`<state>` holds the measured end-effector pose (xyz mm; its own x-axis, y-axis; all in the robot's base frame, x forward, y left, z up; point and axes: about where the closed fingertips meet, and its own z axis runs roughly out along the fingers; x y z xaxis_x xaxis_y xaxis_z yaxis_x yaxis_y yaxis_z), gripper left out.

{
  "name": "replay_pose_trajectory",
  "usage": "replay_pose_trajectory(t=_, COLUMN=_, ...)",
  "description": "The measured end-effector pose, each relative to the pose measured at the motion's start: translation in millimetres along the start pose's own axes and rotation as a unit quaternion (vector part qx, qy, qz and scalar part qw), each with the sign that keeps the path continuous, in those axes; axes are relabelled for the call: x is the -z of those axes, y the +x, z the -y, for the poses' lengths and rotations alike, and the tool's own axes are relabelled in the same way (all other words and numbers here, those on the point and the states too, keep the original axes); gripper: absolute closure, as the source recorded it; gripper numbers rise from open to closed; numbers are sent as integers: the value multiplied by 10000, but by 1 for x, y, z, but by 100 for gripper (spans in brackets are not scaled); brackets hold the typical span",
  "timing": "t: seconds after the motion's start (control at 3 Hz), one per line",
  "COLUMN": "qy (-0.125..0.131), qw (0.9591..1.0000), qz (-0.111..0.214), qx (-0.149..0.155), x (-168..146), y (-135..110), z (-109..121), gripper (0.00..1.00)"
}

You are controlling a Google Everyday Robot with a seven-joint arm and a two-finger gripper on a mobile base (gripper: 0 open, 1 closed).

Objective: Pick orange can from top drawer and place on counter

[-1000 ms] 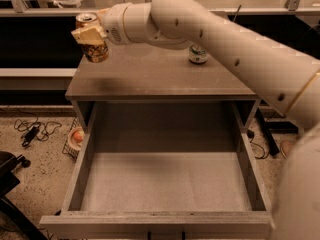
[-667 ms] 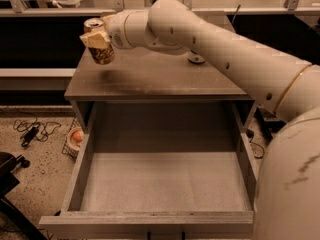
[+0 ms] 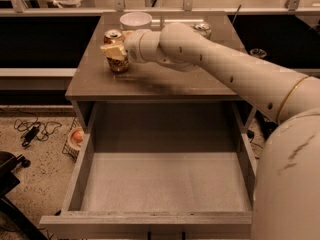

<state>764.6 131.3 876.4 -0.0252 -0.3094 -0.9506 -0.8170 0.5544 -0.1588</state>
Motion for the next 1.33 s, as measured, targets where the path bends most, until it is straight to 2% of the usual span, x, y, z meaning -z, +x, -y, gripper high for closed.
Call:
replay_pose_trajectory(t=0.33, qy=0, qw=10000, qz=0, qx=0, x=2, y=-6, z=1, gripper=82)
replay_pose_trajectory(t=1.0, qy=-20, qw=10000, qz=0, qx=0, x=0, y=-6, z=-1, gripper=36)
replay_pose_trajectory(t=1.33, qy=-43, qw=10000, qz=2, qx=0, x=-2, y=-7, z=-4, gripper=5)
